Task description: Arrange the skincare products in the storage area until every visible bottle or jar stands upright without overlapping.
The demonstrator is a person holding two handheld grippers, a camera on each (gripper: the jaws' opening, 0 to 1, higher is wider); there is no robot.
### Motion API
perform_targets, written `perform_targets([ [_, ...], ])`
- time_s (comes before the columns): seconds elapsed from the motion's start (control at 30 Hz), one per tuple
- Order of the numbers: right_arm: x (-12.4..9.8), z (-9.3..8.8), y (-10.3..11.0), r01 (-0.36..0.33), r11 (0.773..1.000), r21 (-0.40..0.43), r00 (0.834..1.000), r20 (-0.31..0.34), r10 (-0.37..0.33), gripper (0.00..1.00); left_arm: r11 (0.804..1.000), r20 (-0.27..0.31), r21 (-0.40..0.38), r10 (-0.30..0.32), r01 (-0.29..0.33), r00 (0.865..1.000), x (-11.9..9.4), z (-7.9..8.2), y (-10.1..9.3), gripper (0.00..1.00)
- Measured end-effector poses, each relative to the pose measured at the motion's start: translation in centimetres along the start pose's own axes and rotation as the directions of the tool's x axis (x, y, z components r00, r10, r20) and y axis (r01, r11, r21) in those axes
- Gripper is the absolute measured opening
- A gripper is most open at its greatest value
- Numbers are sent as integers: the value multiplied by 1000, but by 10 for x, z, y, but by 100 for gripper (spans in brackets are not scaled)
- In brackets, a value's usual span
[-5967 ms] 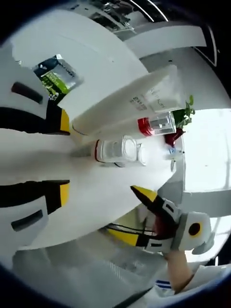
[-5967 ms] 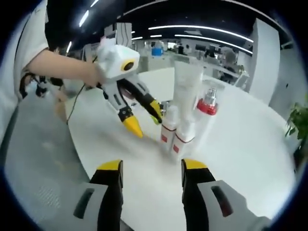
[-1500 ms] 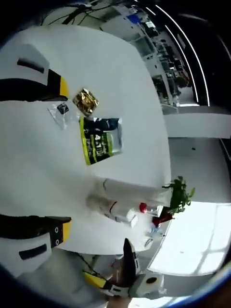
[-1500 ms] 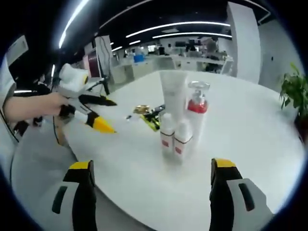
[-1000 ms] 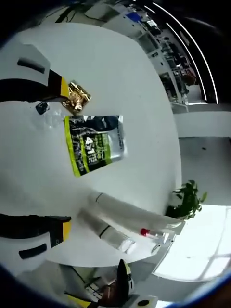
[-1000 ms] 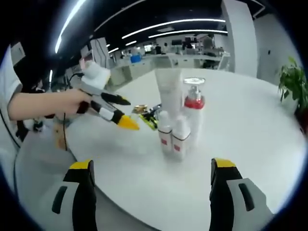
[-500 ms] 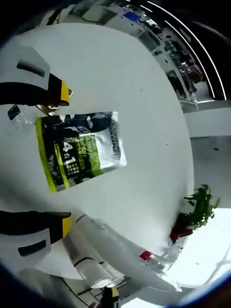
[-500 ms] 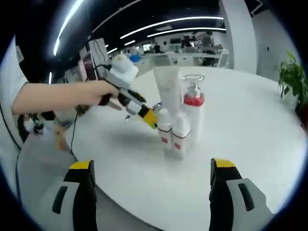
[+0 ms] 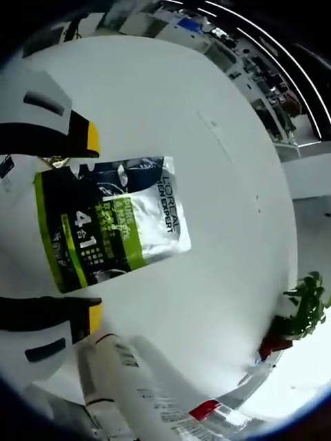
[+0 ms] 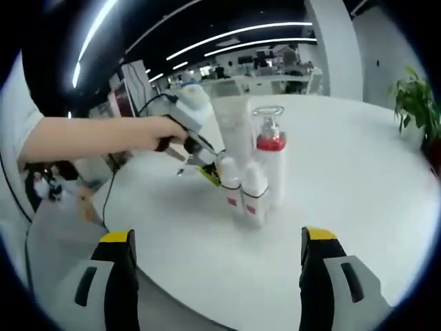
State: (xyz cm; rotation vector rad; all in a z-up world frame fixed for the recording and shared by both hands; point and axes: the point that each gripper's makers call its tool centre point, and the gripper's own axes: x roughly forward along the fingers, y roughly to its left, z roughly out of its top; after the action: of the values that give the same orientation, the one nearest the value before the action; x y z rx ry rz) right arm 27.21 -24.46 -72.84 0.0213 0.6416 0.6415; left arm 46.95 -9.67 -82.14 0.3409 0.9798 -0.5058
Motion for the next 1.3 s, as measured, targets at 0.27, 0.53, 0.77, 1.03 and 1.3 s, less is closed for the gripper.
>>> perform_targets([
  [0.27, 1, 0, 1, -2, 1000, 6, 1000, 0, 2, 98, 1000, -50, -5, 11, -12, 999, 3, -7, 7, 75],
  [0.53, 1, -1, 0, -2, 1000, 6, 1000, -6, 2, 98, 999, -40, 42, -20, 21, 999, 1, -4, -2, 66],
  [0.77, 0, -2, -1, 1, 1000, 5, 1000, -7, -1, 98, 995, -18, 91, -35, 37, 999, 1, -1, -3, 41],
  [1.03, 0, -1, -2, 4, 1000, 4, 1000, -6, -4, 98, 998, 5, 48, -37, 37, 999, 7, 2, 1, 20],
  [1.3, 0, 0, 0, -1, 1000, -5, 1000, -8, 1, 98, 999, 26, -3, -33, 33, 999, -4, -3, 5, 16],
])
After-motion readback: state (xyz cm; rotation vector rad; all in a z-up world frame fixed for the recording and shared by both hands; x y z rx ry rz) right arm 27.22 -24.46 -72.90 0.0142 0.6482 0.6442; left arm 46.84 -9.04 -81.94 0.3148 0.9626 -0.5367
